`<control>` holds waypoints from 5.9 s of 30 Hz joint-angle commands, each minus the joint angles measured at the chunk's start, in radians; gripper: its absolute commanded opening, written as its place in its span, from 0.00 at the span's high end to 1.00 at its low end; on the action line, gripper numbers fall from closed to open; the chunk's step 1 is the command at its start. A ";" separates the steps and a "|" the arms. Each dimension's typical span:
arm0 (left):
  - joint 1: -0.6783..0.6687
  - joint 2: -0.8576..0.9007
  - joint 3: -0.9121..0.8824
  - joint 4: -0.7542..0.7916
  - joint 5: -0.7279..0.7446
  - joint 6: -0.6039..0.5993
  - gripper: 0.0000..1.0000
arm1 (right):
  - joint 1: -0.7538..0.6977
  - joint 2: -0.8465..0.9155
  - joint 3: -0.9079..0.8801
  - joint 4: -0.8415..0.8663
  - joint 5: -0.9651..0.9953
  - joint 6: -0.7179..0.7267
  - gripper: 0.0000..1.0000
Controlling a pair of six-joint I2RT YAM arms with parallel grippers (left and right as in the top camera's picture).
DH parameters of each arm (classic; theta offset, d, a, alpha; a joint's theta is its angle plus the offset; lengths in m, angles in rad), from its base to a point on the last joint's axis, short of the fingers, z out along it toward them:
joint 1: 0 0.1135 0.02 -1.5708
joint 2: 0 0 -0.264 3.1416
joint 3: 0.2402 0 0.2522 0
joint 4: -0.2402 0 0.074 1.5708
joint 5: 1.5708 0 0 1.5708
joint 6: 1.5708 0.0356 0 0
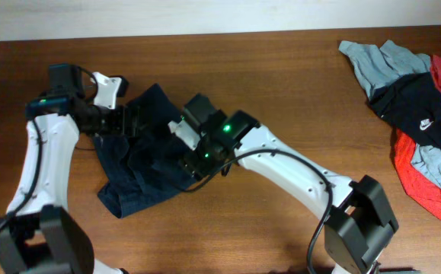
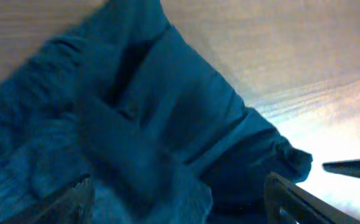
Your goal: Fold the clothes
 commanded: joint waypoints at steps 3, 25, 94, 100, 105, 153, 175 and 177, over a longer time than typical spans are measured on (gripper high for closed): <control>-0.003 0.106 0.009 0.034 -0.225 0.017 0.51 | 0.002 0.005 -0.041 0.118 -0.005 0.088 0.32; 0.106 0.116 0.009 0.057 -0.555 -0.317 0.85 | 0.010 0.209 -0.043 0.366 -0.196 0.253 0.64; 0.114 0.333 0.480 -0.334 -0.102 -0.004 0.82 | -0.129 -0.093 -0.051 0.063 -0.274 0.230 0.93; 0.090 0.334 0.233 -0.264 -0.101 -0.076 0.87 | -0.047 0.049 -0.051 0.256 -0.464 0.231 0.93; 0.105 0.334 0.000 -0.082 -0.134 -0.119 0.87 | 0.029 0.212 -0.051 0.280 -0.515 0.216 0.94; 0.118 0.032 0.574 -0.437 -0.174 -0.177 0.58 | -0.233 0.331 -0.053 0.422 -0.637 0.109 0.20; 0.118 0.032 0.574 -0.426 -0.174 -0.178 0.58 | -0.404 -0.098 -0.053 -0.298 0.119 0.221 0.50; 0.118 0.032 0.574 -0.430 -0.174 -0.177 0.58 | -0.436 -0.098 -0.053 -0.306 0.176 0.220 0.48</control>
